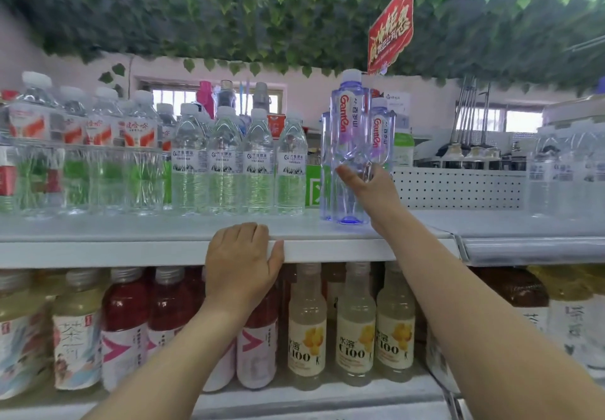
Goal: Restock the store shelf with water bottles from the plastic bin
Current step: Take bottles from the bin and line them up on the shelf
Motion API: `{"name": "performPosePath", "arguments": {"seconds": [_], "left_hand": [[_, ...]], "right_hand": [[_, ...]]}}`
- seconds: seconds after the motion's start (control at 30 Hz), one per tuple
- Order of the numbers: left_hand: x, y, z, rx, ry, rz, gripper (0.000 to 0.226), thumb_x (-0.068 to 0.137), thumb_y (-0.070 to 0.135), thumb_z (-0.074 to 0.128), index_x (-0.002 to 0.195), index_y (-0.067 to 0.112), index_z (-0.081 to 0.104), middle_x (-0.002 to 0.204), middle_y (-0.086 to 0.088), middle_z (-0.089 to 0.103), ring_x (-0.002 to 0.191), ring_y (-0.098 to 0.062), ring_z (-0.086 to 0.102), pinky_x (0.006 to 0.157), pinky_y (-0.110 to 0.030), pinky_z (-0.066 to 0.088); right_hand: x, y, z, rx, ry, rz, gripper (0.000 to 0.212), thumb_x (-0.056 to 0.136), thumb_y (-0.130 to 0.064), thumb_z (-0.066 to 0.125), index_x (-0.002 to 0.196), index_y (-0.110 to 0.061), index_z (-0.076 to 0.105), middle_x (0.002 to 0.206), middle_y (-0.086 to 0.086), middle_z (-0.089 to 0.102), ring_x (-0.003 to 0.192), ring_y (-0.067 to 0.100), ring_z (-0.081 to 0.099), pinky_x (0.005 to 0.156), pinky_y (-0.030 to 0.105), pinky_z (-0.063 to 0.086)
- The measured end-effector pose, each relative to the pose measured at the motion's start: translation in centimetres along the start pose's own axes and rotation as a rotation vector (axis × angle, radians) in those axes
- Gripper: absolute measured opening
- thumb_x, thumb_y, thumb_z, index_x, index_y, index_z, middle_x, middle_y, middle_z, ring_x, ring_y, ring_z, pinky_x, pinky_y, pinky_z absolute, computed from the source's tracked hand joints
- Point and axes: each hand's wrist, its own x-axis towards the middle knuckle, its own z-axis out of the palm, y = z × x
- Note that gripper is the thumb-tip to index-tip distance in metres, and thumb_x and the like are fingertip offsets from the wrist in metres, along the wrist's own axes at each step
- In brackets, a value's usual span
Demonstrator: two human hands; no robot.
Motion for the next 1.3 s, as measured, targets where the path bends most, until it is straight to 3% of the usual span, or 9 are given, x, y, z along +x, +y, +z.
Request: {"name": "performPosePath", "arguments": {"seconds": [0.17,0.23,0.5,0.7,0.83,0.97,1.13,1.2,1.3], "left_hand": [[0.0,0.0,0.3,0.007,0.028,0.009,0.040,0.087,0.036,0.038,0.083,0.007,0.066,0.076,-0.008,0.065,0.071,-0.028,0.061,0.073,-0.034,0.034],[0.0,0.0,0.3,0.009,0.038,0.007,0.040,0.087,0.035,0.038,0.082,0.006,0.065,0.076,-0.008,0.065,0.070,-0.028,0.061,0.073,-0.035,0.033],[0.1,0.2,0.3,0.019,0.046,-0.005,0.040,0.086,0.034,0.037,0.081,0.006,0.066,0.075,-0.008,0.065,0.069,-0.029,0.061,0.072,-0.035,0.033],[0.0,0.1,0.3,0.014,0.029,-0.006,0.039,0.087,0.034,0.037,0.082,0.007,0.065,0.075,-0.008,0.064,0.069,-0.028,0.060,0.072,-0.035,0.033],[0.0,0.1,0.2,0.014,0.025,-0.001,0.040,0.087,0.034,0.037,0.083,0.006,0.066,0.076,-0.008,0.065,0.070,-0.028,0.061,0.073,-0.035,0.034],[0.0,0.1,0.1,0.017,0.020,0.007,0.040,0.087,0.034,0.037,0.084,0.006,0.066,0.078,-0.008,0.066,0.071,-0.028,0.061,0.074,-0.034,0.034],[0.0,0.0,0.2,0.029,0.012,0.012,0.040,0.087,0.034,0.037,0.084,0.007,0.066,0.078,-0.008,0.066,0.071,-0.028,0.061,0.074,-0.034,0.035],[-0.1,0.0,0.2,0.023,0.006,0.011,0.041,0.087,0.034,0.037,0.084,0.007,0.067,0.078,-0.007,0.066,0.071,-0.028,0.061,0.074,-0.034,0.036],[-0.1,0.0,0.0,0.019,-0.035,0.000,0.041,0.087,0.035,0.036,0.084,0.008,0.066,0.077,-0.006,0.066,0.071,-0.027,0.061,0.073,-0.035,0.039]], "right_hand": [[0.5,1.4,0.6,-0.075,-0.019,0.010,0.103,0.054,-0.069,0.063,0.133,-0.006,0.042,0.111,0.003,0.056,0.111,0.023,0.051,0.102,0.039,0.040],[0.8,1.6,0.5,-0.126,-0.025,-0.003,0.101,0.058,-0.067,0.065,0.134,-0.005,0.041,0.102,-0.003,0.053,0.106,0.021,0.048,0.103,0.040,0.039],[1.6,1.7,0.7,-0.225,-0.052,-0.001,0.089,0.074,-0.054,0.067,0.137,-0.001,0.034,0.128,0.012,0.049,0.119,0.025,0.046,0.102,0.037,0.037],[1.3,1.8,1.4,-0.291,-0.032,0.006,0.080,0.068,-0.060,0.068,0.122,-0.006,0.044,0.104,0.003,0.039,0.097,0.019,0.040,0.094,0.037,0.041],[1.0,2.0,0.9,-0.239,-0.061,0.034,0.078,0.071,-0.052,0.071,0.125,0.000,0.046,0.111,0.014,0.055,0.103,0.026,0.052,0.087,0.031,0.040],[1.1,1.9,0.4,-0.225,-0.110,0.056,0.093,0.063,-0.059,0.069,0.133,-0.003,0.043,0.113,0.004,0.055,0.111,0.023,0.049,0.102,0.036,0.039],[1.3,2.5,0.3,-0.244,-0.109,0.085,0.050,0.070,-0.055,0.068,0.095,-0.016,0.047,0.079,-0.011,0.039,0.074,0.006,0.041,0.085,0.031,0.036],[0.9,2.4,0.4,-0.238,-0.118,0.064,0.062,0.075,-0.050,0.068,0.117,-0.008,0.051,0.107,0.001,0.057,0.100,0.016,0.054,0.094,0.034,0.039],[0.0,1.7,0.7,-0.297,-0.080,0.045,0.081,0.080,-0.046,0.066,0.140,-0.004,0.034,0.137,0.011,0.045,0.126,0.025,0.043,0.105,0.036,0.034]]}}
